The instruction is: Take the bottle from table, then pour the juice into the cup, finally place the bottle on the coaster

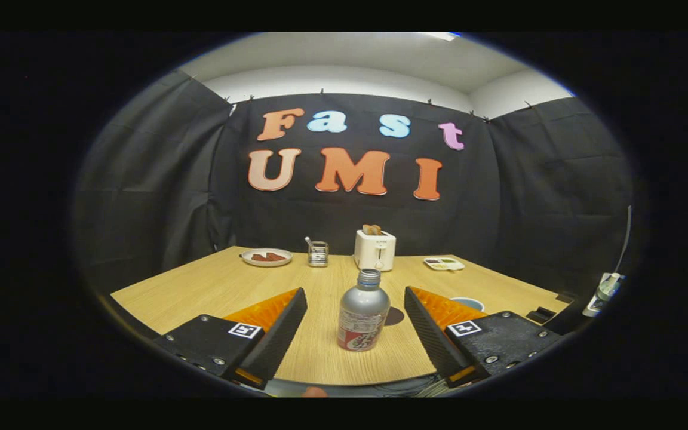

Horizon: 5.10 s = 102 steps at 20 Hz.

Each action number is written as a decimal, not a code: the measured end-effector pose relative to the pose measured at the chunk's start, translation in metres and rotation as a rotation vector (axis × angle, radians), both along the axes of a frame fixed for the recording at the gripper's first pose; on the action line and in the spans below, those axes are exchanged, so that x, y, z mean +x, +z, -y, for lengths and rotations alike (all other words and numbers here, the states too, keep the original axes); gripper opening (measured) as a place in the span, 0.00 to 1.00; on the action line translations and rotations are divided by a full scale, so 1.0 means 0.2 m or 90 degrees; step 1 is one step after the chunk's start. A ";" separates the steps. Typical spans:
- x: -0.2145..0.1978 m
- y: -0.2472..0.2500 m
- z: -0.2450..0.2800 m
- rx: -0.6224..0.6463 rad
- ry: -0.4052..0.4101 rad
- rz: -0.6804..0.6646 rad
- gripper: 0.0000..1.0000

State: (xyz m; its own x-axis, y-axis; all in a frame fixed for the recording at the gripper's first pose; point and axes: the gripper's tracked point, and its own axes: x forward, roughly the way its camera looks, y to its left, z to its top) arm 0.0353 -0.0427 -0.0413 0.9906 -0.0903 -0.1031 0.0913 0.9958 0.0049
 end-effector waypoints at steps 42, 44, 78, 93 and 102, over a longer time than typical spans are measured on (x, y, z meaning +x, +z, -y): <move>0.32 -0.72 0.02 0.028 0.021 -0.204 0.81; 0.31 -0.72 0.01 0.045 0.020 -0.202 0.79; 0.33 -0.43 0.08 0.664 -0.046 -0.126 0.72; 0.39 -0.39 0.09 0.874 -0.106 -0.128 0.72; 0.42 -0.34 0.11 0.969 -0.122 -0.108 0.72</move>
State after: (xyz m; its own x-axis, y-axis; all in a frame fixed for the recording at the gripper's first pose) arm 0.1202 -0.0643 -0.1089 0.9442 0.0813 -0.3192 0.3176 0.0326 0.9477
